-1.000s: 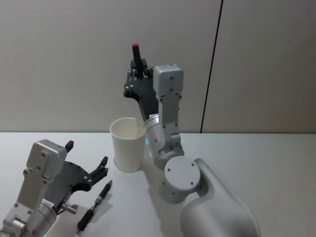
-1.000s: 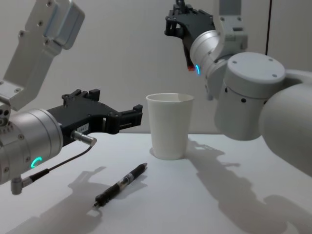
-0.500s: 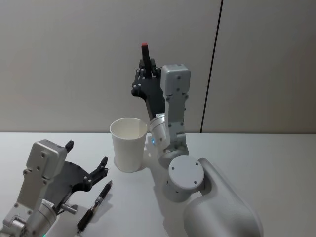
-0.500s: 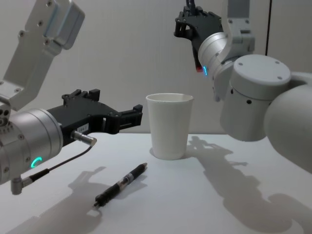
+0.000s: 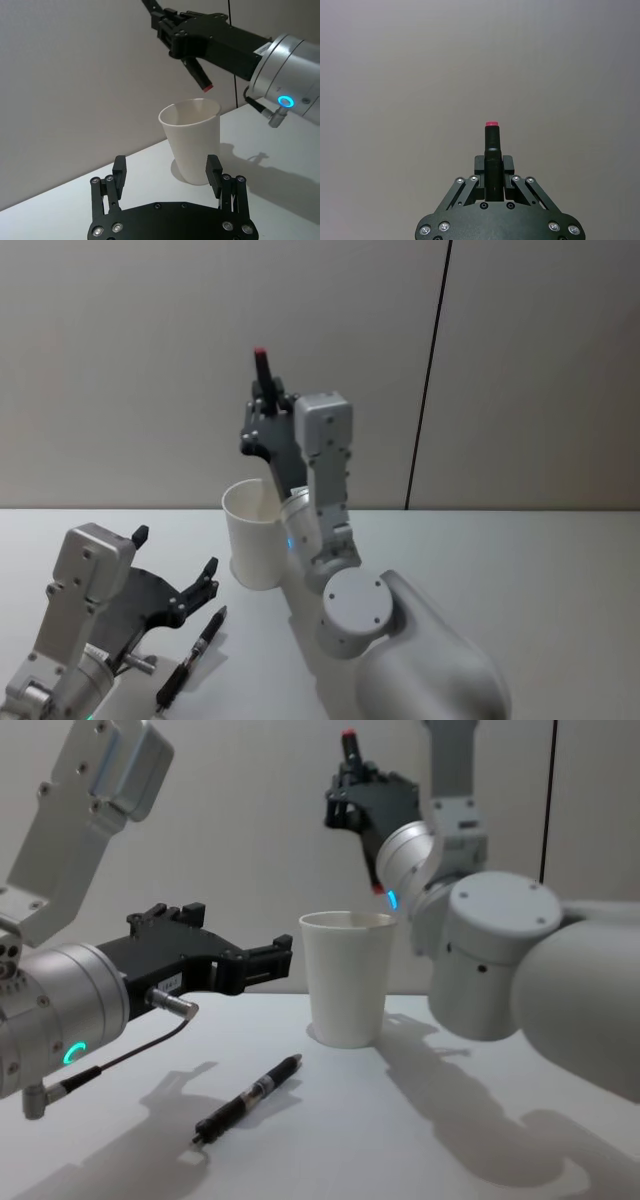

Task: Place the pen into the pen holder.

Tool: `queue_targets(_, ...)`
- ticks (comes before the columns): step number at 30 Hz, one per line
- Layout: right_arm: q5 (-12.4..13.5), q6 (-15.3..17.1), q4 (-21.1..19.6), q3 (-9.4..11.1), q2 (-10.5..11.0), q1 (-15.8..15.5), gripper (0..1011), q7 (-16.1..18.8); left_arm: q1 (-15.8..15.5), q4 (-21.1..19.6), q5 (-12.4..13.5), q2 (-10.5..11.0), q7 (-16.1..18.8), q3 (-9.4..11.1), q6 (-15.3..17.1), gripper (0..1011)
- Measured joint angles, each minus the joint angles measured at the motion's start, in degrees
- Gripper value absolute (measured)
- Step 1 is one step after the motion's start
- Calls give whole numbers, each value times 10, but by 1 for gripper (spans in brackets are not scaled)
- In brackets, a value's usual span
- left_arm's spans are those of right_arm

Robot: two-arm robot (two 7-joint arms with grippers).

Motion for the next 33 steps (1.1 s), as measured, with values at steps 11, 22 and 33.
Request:
queue_targets(11, -7, -104, 210, 9, -28, 100, 205, -4, 0, 0, 0, 0, 0, 0, 0, 1003)
queue_targets(22, -57, -104, 202, 59, -37, 88, 205, 4, 0, 0, 0, 0, 0, 0, 0, 1003)
queue_targets(33, -80, -70, 114, 80, -34, 32, 205, 23, 0, 0, 0, 0, 0, 0, 0, 1003)
